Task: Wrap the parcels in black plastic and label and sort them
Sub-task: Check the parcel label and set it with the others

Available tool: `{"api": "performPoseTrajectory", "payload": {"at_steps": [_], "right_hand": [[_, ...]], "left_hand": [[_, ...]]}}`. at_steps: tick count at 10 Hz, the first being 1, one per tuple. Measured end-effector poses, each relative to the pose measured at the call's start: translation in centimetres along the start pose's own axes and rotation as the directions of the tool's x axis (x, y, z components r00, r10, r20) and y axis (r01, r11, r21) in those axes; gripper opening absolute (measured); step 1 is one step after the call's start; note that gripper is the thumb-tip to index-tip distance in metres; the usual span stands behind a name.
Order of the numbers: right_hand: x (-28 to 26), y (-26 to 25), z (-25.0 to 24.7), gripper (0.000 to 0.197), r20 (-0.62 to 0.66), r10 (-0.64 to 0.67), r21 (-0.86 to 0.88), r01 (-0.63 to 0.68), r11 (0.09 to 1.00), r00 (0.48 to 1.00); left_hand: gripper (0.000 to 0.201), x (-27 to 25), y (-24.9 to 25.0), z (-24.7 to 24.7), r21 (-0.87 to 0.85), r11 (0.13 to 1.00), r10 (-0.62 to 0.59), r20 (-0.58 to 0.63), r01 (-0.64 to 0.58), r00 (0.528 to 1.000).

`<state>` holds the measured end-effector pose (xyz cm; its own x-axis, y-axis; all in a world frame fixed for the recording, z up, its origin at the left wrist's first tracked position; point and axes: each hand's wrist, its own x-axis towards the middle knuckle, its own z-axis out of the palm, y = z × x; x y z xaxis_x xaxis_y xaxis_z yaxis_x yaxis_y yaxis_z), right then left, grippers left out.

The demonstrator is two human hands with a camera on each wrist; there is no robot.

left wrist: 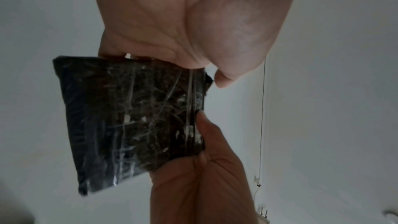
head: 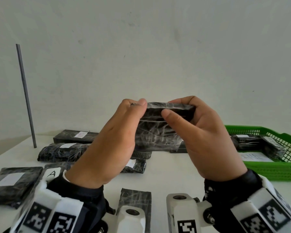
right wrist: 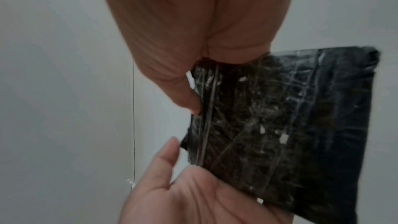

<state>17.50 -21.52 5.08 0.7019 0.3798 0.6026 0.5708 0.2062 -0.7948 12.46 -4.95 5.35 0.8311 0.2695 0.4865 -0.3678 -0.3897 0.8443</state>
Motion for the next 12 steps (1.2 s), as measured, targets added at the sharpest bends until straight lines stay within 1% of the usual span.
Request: {"api": "performPoseTrajectory", "payload": {"at_steps": [1,2,3,4,5,6,7,8,9,10,11,12], "right_hand": [[0.0,0.1,0.1,0.016,-0.074,0.060,0.069,-0.055,0.996,0.995],[0.0,0.1,0.1,0.019,-0.092,0.112,0.125,-0.100,0.987,0.989],[0.1,0.1,-0.1,0.027,-0.090,0.140,0.044,-0.136,0.990,0.986],[0.0,0.5,0.1,0.042,-0.066,0.172,-0.005,-0.173,0.985,0.983],[0.0,0.5,0.2,0.037,-0.072,0.185,-0.004,-0.185,0.983,0.980],[0.0,0.1,0.2,0.031,-0.070,0.200,0.041,-0.197,0.979,0.977],[-0.1,-0.1,0.5,0.028,-0.049,0.180,0.036,-0.179,0.983,0.982],[-0.1,0.1,0.7,0.027,-0.062,0.158,0.013,-0.157,0.987,0.985],[-0.1,0.5,0.8,0.027,-0.040,0.153,-0.019,-0.154,0.988,0.987],[-0.1,0.6,0.9,0.023,-0.033,0.131,0.007,-0.130,0.991,0.991],[-0.1,0.4,0.9,0.017,0.032,0.151,0.088,-0.153,0.984,0.988],[0.1,0.4,0.3,0.015,-0.009,0.148,0.132,-0.146,0.980,0.989]], "left_hand": [[0.022,-2.2,0.5,0.1,0.144,0.978,0.151,0.003,-0.149,0.989],[0.041,-2.8,0.8,0.0,0.204,0.964,0.176,-0.002,-0.172,0.984],[0.045,-2.3,0.5,-0.2,0.206,0.972,0.120,-0.008,-0.116,0.993],[0.047,-2.5,0.3,-0.4,0.165,0.985,0.063,-0.022,-0.058,0.998],[0.050,-2.5,0.3,-0.1,0.106,0.994,-0.006,-0.004,0.007,1.000],[0.037,-2.4,0.4,-0.1,0.088,0.996,0.010,0.011,-0.011,1.000],[0.033,-2.4,0.4,0.0,0.017,1.000,-0.002,0.030,0.001,1.000],[0.030,-2.5,0.5,-0.1,0.015,1.000,-0.020,0.011,0.020,1.000],[0.040,-2.4,0.5,-0.1,-0.014,0.999,-0.047,0.006,0.047,0.999],[0.042,-2.2,0.4,-0.3,-0.019,1.000,0.001,-0.047,-0.002,0.999],[0.044,-1.9,0.1,-1.1,-0.028,0.998,0.061,-0.096,-0.064,0.994],[0.040,-1.7,-0.5,-2.1,-0.087,0.996,0.003,-0.034,-0.005,0.999]]}}
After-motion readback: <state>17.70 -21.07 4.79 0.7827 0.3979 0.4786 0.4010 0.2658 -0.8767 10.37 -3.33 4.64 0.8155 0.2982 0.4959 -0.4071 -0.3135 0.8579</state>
